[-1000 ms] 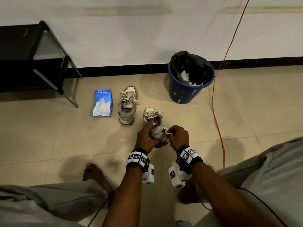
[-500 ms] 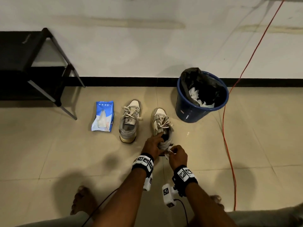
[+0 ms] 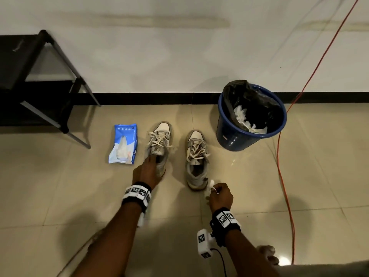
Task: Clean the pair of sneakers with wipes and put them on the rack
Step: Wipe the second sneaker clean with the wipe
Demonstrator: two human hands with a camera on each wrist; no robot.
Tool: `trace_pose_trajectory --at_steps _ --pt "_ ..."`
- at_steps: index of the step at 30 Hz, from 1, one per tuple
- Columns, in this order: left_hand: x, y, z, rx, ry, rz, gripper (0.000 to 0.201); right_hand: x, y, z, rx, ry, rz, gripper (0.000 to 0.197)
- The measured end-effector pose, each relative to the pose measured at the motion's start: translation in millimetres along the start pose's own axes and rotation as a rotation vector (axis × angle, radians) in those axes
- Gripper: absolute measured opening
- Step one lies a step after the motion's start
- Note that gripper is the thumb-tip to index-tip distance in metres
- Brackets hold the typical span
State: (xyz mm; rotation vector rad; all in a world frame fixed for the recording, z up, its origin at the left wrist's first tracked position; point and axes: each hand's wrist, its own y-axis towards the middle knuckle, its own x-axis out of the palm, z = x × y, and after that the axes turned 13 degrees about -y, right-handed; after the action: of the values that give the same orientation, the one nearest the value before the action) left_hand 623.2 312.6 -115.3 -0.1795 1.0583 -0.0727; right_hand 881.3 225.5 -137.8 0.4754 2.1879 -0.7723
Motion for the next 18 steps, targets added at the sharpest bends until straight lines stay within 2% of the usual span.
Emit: trace_pose_trajectory --at_steps 1,3,6,10,11,14,18 --pt "-3.9 3.2 -6.8 -0.004 0.101 -0.108 0.077 -1.6 -1.9 -0.5 -0.005 0.029 0.003 0.013" --pt "-12.1 2.4 -13.4 0.027 0.215 -0.245 0.069 -8.6 -9.1 -4.4 -0.036 0.056 0.004 0.014" --pt "-32.0 -10.2 10.2 0.105 0.145 -0.276 0.055 -27.0 -26.2 -20.4 -0.132 0.055 0.025 0.011" --pt "-50.4 -37.2 53.2 0.137 0.055 -0.237 0.027 -39.9 -56.6 -37.7 -0.294 0.034 -0.104 0.01" --pt "-49.4 -42.2 56.1 0.129 0.055 -0.258 0.029 -39.2 -61.0 -38.6 -0.322 0.007 -0.147 0.011" --pt "-40.0 -52.3 54.8 0.086 0.1 -0.341 0.054 -44.5 -74.9 -35.0 -0.395 -0.045 -0.176 0.012" --pt "-20.0 -60.5 49.5 0.041 0.1 -0.322 0.049 -44.4 -78.4 -21.7 -0.421 -0.073 -0.187 0.006"
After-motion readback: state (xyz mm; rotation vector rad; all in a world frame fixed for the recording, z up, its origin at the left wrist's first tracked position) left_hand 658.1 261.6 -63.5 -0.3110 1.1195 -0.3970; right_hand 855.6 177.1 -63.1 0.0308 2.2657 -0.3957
